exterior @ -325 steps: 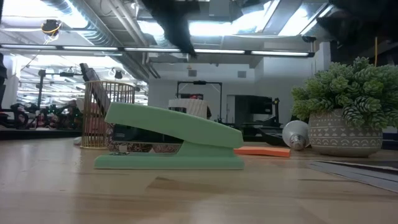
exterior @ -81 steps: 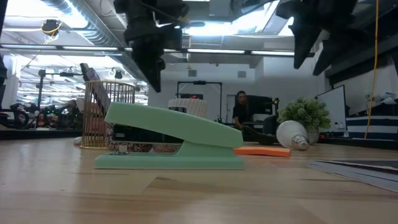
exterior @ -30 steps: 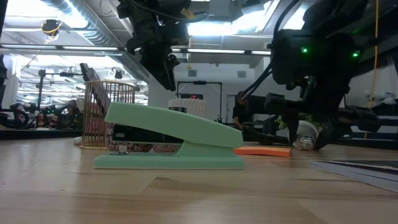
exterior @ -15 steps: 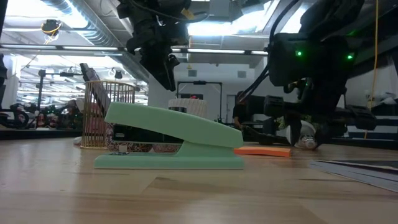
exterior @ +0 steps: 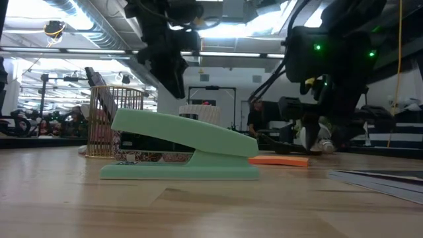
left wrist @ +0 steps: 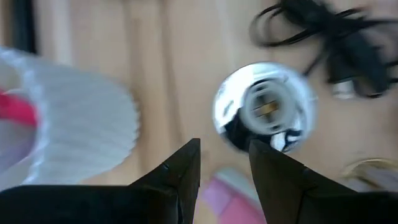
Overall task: Screw lightbulb
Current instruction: Insert the white lightbulb into the silver lamp
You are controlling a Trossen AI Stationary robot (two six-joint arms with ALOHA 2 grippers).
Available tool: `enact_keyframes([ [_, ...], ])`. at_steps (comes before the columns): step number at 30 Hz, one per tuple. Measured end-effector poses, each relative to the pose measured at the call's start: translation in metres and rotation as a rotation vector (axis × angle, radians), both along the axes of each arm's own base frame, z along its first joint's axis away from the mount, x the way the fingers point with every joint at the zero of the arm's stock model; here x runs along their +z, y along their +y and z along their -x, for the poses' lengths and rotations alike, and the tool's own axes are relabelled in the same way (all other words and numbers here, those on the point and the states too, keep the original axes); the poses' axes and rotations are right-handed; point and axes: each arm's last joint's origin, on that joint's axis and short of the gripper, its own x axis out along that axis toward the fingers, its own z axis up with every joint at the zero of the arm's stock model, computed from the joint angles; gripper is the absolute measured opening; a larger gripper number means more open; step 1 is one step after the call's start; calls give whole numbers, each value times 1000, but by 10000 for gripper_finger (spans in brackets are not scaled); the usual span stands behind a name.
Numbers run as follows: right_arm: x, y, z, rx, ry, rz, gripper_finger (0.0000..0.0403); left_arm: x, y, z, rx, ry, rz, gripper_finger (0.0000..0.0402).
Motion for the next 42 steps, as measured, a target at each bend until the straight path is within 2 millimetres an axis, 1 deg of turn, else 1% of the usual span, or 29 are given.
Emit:
enact_keyframes([
  [6, 7, 0, -2, 18, -19, 17, 173, 0, 3, 1, 52, 27, -99, 129],
  [11, 15, 0, -10, 67, -25, 67, 172, 1, 6, 3, 99, 57, -196, 129],
  [16, 27, 2, -20, 155, -6, 107, 174, 0, 8, 8, 126, 141, -296, 129],
  [20, 39, 2, -31, 238, 13, 181, 175, -1, 7, 12, 117, 193, -305, 129],
  [24, 55, 3, -42, 327, 49, 269, 176, -1, 7, 14, 121, 206, -300, 129],
  [26, 63, 3, -47, 367, 70, 317, 176, 2, 8, 18, 129, 212, -296, 129],
  [30, 79, 4, -56, 452, 131, 391, 176, 17, 16, 34, 210, 177, -284, 129],
  [32, 88, 5, -59, 495, 170, 406, 176, 30, 21, 46, 272, 135, -265, 129],
  [35, 104, 5, -60, 552, 227, 419, 176, 51, 28, 67, 363, 25, -201, 129],
  [39, 132, 3, -53, 604, 256, 474, 177, 76, 29, 93, 467, -115, -139, 129],
  [42, 158, 1, -43, 642, 240, 510, 177, 88, 25, 110, 534, -177, -118, 129],
])
